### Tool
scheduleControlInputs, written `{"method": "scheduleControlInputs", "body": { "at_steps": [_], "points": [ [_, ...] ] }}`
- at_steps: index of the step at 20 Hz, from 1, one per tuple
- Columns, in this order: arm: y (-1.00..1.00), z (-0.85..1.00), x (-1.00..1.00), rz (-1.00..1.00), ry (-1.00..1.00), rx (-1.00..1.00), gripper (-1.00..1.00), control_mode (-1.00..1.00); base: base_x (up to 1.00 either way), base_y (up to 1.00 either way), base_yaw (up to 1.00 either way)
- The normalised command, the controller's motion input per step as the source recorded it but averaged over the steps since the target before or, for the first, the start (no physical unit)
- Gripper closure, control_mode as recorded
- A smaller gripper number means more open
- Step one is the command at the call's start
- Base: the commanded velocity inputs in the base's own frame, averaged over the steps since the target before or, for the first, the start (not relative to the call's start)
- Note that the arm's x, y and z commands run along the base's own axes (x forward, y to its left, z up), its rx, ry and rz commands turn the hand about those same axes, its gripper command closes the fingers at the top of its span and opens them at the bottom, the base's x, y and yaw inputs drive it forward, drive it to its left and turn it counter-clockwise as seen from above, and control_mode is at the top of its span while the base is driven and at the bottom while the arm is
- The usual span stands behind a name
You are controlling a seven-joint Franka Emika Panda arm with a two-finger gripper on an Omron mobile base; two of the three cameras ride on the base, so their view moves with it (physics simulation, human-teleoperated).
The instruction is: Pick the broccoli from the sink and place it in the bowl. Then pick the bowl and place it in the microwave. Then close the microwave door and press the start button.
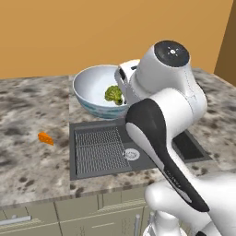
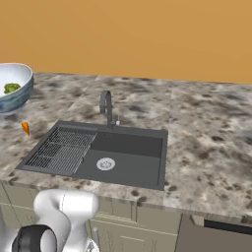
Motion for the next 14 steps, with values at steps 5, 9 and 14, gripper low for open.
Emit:
{"method": "scheduleControlInputs", "body": {
  "at_steps": [5, 9, 14],
  "points": [
    [0.00, 0.43, -0.12, -0.18, 0.13, 0.00, 1.00, -1.00, 0.00, 0.00, 0.00],
    [-0.59, -0.05, 0.00, -0.02, 0.15, 0.12, 1.00, -1.00, 0.00, 0.00, 0.00],
    [-0.82, -0.17, 0.00, 0.00, 0.01, 0.14, 1.00, -1.00, 0.00, 0.00, 0.00]
  ]
}}
